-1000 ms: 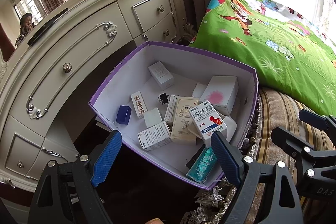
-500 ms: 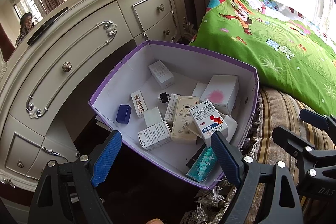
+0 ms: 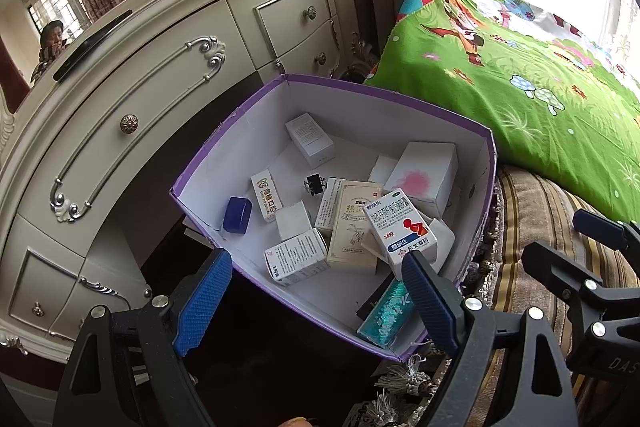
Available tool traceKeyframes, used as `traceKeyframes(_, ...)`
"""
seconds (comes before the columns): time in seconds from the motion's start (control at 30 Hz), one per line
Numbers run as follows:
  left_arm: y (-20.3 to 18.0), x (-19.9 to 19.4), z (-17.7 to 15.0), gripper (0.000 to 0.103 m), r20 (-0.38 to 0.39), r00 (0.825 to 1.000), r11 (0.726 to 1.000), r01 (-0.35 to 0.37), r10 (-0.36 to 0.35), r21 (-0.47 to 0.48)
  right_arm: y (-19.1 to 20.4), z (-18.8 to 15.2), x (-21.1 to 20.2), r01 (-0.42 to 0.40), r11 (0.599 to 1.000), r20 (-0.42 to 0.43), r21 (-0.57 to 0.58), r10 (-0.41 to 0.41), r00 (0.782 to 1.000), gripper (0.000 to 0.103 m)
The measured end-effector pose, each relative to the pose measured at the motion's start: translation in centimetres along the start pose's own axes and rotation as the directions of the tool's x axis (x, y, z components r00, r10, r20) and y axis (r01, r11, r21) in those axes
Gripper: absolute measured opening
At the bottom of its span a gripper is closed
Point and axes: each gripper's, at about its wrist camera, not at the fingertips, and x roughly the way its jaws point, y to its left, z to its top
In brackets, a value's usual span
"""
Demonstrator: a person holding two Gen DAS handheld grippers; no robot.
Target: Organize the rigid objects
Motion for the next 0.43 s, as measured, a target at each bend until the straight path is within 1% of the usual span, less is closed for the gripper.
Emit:
traceKeyframes(0.2,0.01,0.01,-0.07,0.088,0.002,1.0,1.0,0.001,-0.001,-0.003,-0.01,-0.02,0.03,0.0,1.0,0.0,0.0,0.0,1.0,0.092)
traceKeyframes(0.33,0.15,-0.08,0.03,0.088,0.028,1.0,1.0,-0.003,0.004,-0.03,-0.06,-0.11,-0.03,0.0,1.0,-0.002,0.003,0.0,1.0,0.092)
traceKeyframes(0.43,-0.38,-0.53,0.35,0.088,0.044,0.999,1.0,0.022,-0.021,-0.019,-0.25,-0.21,-0.67,0.007,1.0,0.012,0.02,-0.007,1.0,0.092)
